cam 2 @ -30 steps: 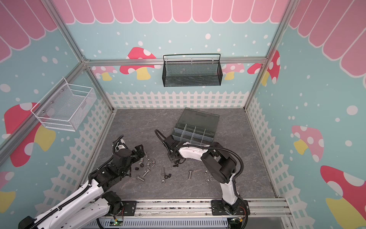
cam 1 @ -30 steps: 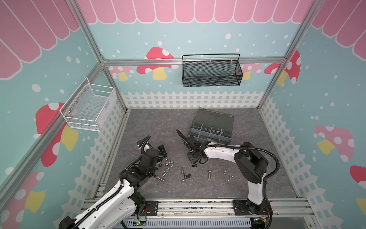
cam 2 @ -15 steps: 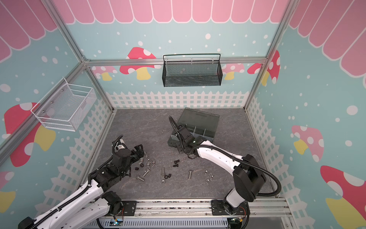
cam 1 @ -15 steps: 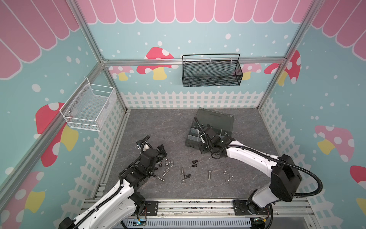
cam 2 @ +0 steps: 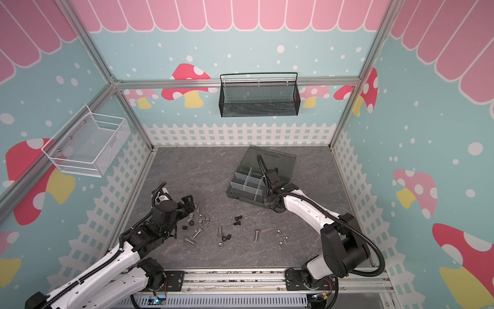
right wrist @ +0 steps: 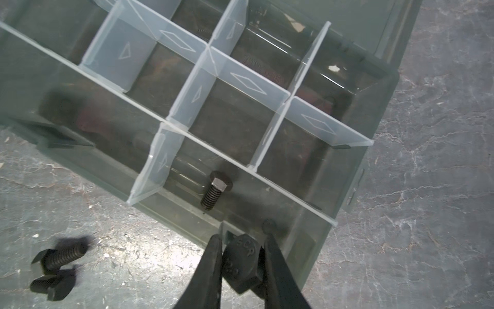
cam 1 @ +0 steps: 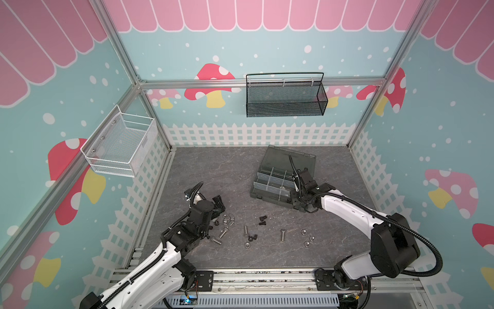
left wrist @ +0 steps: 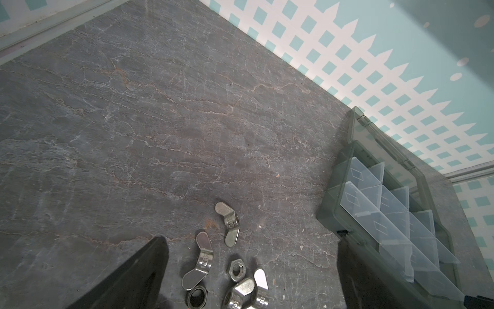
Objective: Sort the screws and nuts into containers
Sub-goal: 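Carry the black bolt into the organizer and release it with the right gripper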
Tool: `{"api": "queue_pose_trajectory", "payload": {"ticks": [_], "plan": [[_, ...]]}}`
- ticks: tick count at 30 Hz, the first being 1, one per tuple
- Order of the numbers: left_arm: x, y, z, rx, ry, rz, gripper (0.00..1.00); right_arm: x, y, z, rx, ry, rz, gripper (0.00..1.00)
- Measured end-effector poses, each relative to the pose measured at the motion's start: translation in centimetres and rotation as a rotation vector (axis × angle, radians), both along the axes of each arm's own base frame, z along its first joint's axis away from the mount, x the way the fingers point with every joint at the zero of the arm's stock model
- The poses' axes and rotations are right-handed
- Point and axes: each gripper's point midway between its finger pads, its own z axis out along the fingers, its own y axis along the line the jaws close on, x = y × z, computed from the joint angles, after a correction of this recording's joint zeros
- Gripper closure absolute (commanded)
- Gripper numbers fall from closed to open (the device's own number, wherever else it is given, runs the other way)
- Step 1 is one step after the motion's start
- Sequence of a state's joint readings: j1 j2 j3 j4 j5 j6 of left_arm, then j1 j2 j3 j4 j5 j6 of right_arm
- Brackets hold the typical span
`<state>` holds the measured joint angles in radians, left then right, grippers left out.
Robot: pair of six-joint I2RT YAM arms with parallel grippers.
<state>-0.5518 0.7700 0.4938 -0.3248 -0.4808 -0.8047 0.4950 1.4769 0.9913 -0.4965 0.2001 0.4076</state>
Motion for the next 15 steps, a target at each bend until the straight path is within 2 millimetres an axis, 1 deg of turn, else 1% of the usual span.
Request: {"api": "queue_pose_trajectory", "payload": {"ticks": [2, 6, 9, 11, 13, 15], "plan": [[0.0, 0.0, 0.0, -0.001, 0.001, -0.002, 0.01, 0.1, -0.2, -0.3, -0.001, 0.004, -0.004, 0.99], [0.0, -0.1, 0.0, -0.002, 0.001, -0.003, 0.01, 0.1, -0.3, -1.0, -0.004, 0.016, -0.001, 0.91], [0.0, -0.1, 0.0, -0.003, 0.001, -0.004, 0.01, 0.1, -0.5, -1.5, -0.011, 0.025, -0.004, 0.87], [0.0, -0.1, 0.0, -0.003, 0.001, -0.004, 0.01, 0.2, -0.7, -1.7, -0.015, 0.029, -0.010, 0.82], [0.0, -0.1, 0.0, -0.004, 0.001, -0.004, 0.01, 0.2, -0.8, -1.8, -0.019, 0.032, -0.013, 0.74], [0.0, -0.1, 0.0, -0.004, 0.001, -0.004, 0.01, 0.2, -1.0, -1.9, -0.024, 0.031, -0.016, 0.68]]}}
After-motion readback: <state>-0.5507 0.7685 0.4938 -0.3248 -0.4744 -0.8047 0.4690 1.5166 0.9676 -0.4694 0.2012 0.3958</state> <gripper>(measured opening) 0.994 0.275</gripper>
